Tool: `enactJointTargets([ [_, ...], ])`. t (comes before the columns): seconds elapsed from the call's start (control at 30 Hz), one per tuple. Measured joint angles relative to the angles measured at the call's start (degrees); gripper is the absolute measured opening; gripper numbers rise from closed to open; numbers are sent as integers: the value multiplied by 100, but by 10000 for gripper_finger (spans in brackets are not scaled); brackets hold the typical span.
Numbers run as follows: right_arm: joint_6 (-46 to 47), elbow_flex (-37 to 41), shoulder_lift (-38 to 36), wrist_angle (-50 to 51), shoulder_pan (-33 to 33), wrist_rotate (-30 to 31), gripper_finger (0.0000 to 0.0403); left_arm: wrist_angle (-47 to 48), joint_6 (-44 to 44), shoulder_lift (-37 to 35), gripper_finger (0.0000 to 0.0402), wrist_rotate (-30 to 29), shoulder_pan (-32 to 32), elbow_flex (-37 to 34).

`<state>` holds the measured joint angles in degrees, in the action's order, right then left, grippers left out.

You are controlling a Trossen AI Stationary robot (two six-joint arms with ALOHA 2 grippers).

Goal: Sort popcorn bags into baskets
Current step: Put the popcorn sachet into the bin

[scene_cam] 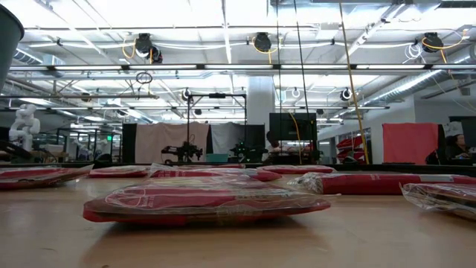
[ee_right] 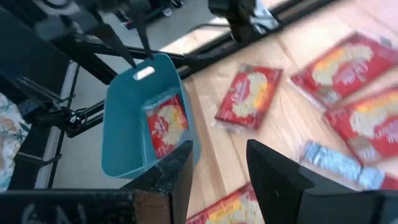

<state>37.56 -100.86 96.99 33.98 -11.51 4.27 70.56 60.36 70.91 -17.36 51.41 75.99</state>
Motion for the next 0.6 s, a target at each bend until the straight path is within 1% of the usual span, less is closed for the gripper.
enactJointTargets([
  [0.13,767,0,0,508,52,35,144,-2,-508,-104,92,-95,-379,0],
  [0.37,2370,0,0,1418,57,493,144,-19,-1357,-126,69,-116,-1112,0],
  [0.53,3265,0,0,1996,19,429,144,-44,-1773,-126,59,-111,-1633,0],
  [0.6,3370,0,0,2327,-2,271,144,-57,-1848,-126,57,-86,-1799,0],
])
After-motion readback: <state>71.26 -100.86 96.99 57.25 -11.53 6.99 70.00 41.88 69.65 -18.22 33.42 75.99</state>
